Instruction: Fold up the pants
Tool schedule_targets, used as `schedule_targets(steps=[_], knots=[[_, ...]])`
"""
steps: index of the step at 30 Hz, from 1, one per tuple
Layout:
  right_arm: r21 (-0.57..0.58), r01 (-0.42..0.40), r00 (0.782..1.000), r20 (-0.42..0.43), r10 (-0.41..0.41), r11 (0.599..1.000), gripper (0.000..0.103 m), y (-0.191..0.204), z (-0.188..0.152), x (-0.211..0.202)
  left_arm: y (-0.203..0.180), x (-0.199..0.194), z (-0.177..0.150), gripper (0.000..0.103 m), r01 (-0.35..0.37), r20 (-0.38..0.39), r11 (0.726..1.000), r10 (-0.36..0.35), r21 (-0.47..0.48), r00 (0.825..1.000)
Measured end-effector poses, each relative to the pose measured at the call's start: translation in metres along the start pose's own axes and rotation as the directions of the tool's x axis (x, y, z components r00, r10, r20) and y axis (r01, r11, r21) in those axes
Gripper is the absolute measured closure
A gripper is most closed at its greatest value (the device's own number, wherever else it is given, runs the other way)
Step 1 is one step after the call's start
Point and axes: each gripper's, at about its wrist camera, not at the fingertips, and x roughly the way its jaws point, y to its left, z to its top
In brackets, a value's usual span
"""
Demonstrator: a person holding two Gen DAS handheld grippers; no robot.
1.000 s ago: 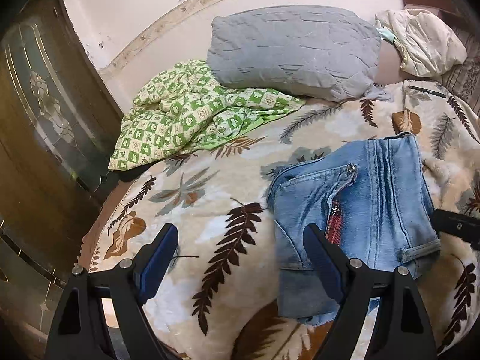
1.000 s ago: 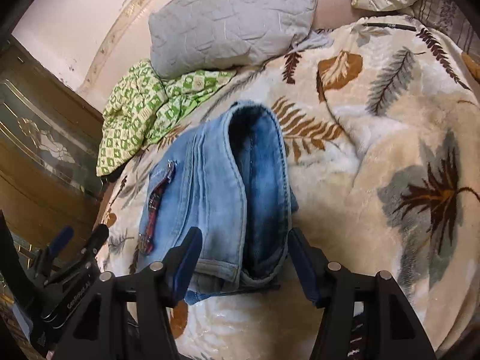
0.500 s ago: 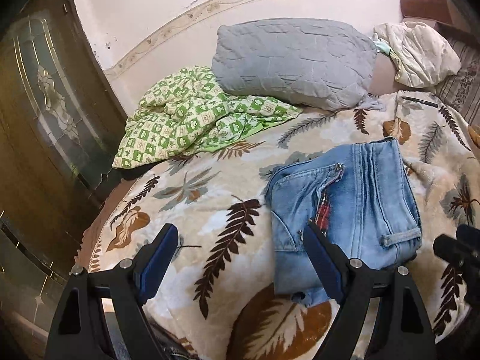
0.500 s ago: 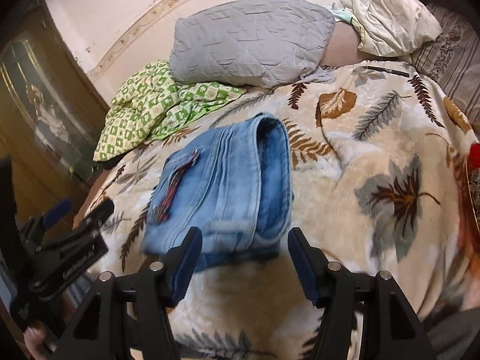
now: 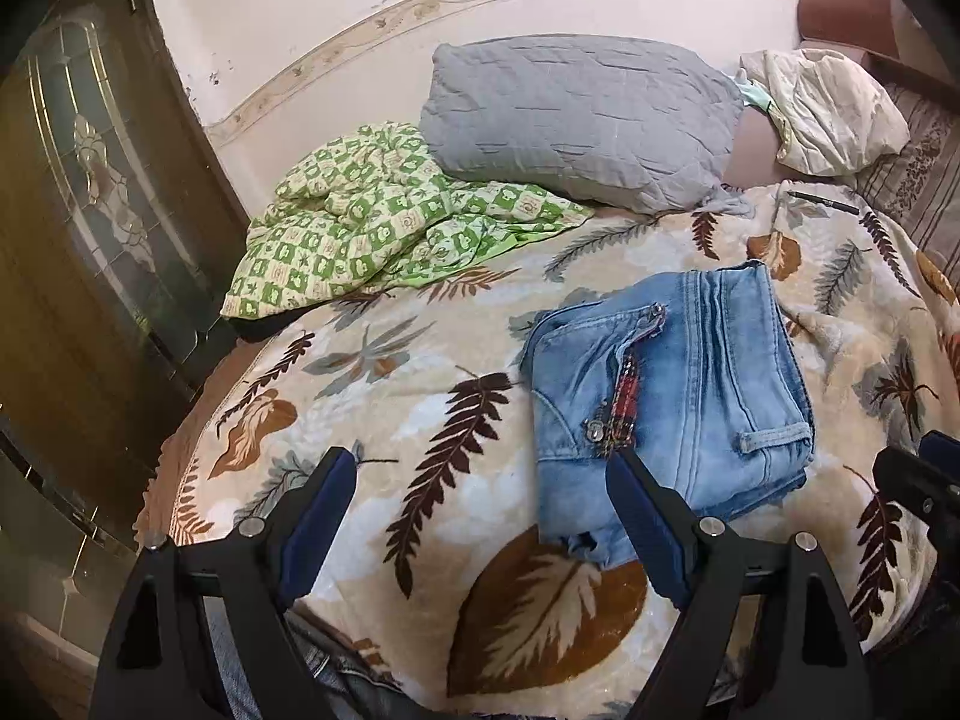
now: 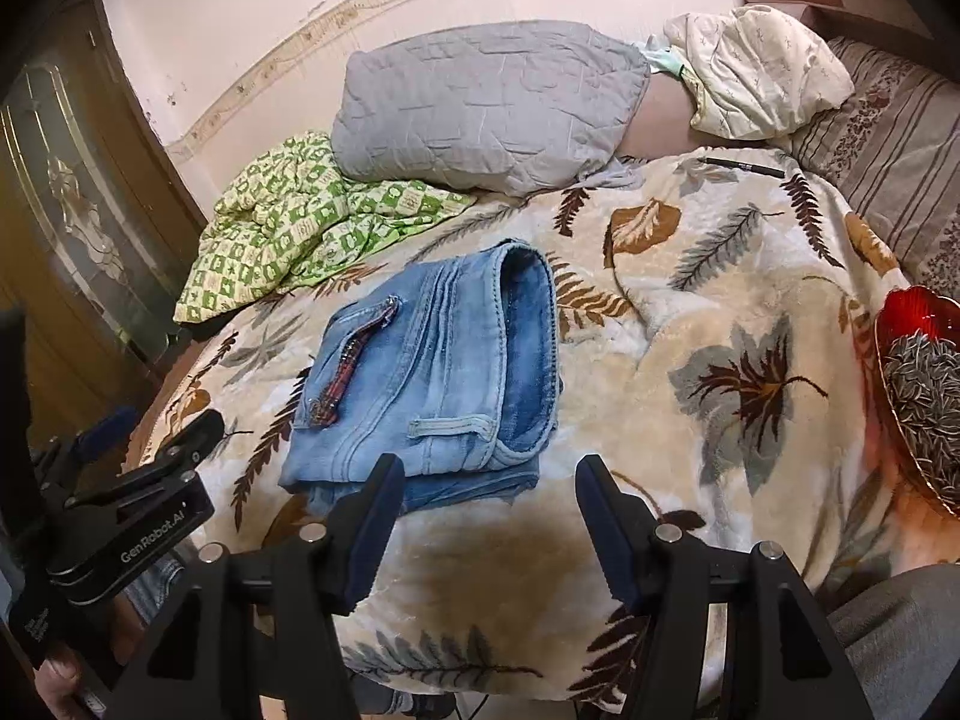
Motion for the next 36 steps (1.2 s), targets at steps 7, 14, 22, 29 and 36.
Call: schedule_targets(steps=[7, 14, 22, 29, 36], knots=[[-0.015, 0.006, 1.0, 0.011, -0.006, 1.0, 0.04, 0.008, -0.003, -0.006, 0.004, -0.004, -0.008, 0.017, 0.017, -0.006, 1.0, -0.017, -0.01, 1.0], [-0.035, 0.014, 1.0, 0.027, -0.013, 0.999, 0.04, 0.014, -0.005, -0.009, 0.005, -0.008, -0.014, 0.017, 0.014, -0.002, 1.0, -0.014, 0.004, 1.0], [-0.059, 0.008, 0.998, 0.061, -0.005, 0.998, 0.04, 0.018, -0.006, -0.011, 0.012, -0.009, -0.018, 0.017, 0.03, 0.008, 0.999, -0.03, -0.031, 1.0], [-0.078, 0.015, 0.999, 0.053, -0.011, 0.997, 0.04, 0.021, -0.008, -0.007, 0.013, -0.004, -0.02, 0.017, 0.029, 0.001, 0.999, -0.029, -0.027, 1.0], [-0.079, 0.026, 0.999, 0.047, -0.023, 0.997, 0.04, 0.02, -0.009, -0.005, 0.011, 0.005, -0.014, 0.017, -0.003, -0.029, 1.0, 0.003, -0.003, 1.0]])
